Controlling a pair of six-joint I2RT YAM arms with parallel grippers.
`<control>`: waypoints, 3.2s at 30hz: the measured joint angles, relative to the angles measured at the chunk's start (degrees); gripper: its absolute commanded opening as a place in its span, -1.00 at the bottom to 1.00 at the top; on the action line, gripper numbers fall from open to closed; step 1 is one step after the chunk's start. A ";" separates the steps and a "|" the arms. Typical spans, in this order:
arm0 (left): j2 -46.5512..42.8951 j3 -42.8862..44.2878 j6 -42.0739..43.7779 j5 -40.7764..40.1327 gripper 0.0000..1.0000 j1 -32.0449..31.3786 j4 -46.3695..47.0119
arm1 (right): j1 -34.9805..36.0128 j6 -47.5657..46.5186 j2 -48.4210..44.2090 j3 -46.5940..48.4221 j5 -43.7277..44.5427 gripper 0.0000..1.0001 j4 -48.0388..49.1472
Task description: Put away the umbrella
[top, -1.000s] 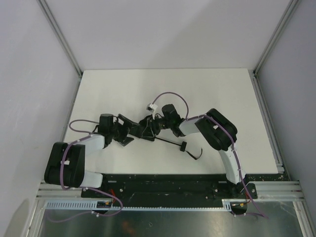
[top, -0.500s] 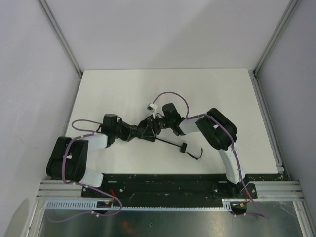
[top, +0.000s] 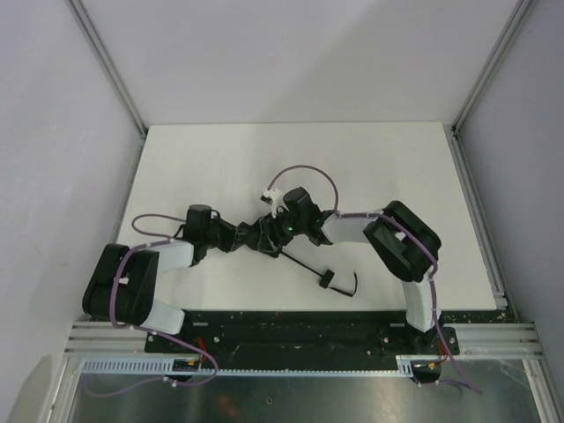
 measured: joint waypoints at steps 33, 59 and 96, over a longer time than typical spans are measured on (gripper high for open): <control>-4.35 2.80 0.85 -4.81 -0.13 1.11 -11.74 | 18.08 -20.74 1.20 6.36 45.57 -1.00 -7.69; -5.38 3.02 6.88 -5.44 0.81 0.92 -12.09 | -2.86 12.98 9.88 0.26 -18.43 -1.00 19.61; -0.55 -1.90 3.41 -5.11 -1.00 -1.20 3.43 | -2.62 32.04 5.11 -3.89 -13.46 0.70 17.00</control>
